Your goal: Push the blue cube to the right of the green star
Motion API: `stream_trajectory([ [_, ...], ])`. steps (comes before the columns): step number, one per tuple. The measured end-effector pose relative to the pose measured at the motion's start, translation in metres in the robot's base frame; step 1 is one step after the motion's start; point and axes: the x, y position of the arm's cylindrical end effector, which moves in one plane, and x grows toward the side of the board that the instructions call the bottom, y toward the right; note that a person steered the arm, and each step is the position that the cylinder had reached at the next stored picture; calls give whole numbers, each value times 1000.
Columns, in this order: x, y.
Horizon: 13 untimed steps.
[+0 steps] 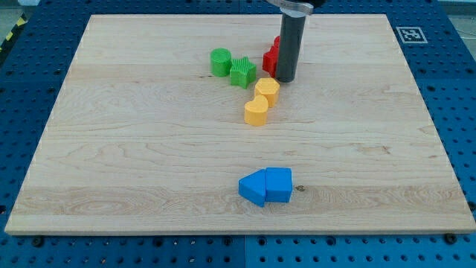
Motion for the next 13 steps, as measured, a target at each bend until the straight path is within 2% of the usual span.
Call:
stream_trajectory([
  [2,52,93],
  [4,150,95],
  [5,162,60],
  [8,161,-135],
  [9,188,-158],
  [10,221,-133],
  [11,229,-90],
  [13,194,17],
])
